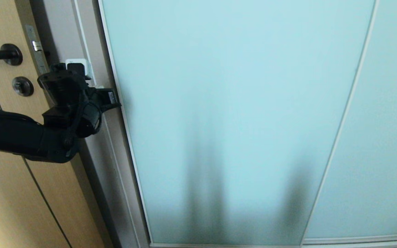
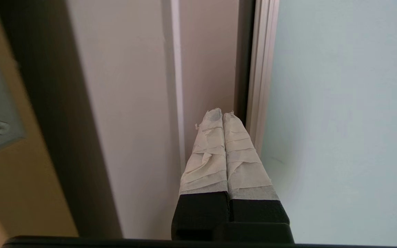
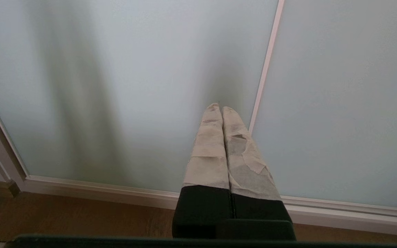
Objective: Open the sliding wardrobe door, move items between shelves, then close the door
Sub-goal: Open the door
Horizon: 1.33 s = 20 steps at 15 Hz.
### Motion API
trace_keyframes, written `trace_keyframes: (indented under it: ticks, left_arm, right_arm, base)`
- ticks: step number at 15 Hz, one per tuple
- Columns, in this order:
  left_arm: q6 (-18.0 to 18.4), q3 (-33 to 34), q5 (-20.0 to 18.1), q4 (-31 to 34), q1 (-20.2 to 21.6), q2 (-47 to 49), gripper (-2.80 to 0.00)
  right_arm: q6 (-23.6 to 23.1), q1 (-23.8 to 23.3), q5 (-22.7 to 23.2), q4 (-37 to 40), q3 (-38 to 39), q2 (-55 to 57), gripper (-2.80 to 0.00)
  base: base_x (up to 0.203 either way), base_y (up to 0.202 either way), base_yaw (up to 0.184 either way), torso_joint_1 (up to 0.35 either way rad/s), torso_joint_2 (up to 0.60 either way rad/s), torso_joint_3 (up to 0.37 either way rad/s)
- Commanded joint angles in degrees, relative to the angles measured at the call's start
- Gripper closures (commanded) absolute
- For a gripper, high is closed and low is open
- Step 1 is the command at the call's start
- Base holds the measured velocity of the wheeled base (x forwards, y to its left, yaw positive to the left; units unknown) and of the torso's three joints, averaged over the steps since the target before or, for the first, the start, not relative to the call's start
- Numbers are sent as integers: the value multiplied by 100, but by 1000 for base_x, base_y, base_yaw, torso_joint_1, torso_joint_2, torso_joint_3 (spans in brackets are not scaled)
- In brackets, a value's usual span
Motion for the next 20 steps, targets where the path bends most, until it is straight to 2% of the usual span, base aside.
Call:
trace_keyframes:
  ticks: [1,13,20]
  left_arm:
    - [-3,-138,-6,-31,0,190,0]
    - [13,-867,-136,181,88,822,0]
    - [14,-1519,-214,435,88,1258,0]
  right_arm:
    - [-5,2,0,-1,9,-10,0]
    - [-5,2,0,-1,9,-10,0]
    - [-5,2,0,-1,3,-10,0]
  base:
    - [0,0,0,0,0,0]
    - [0,0,0,0,0,0]
    - [0,0,0,0,0,0]
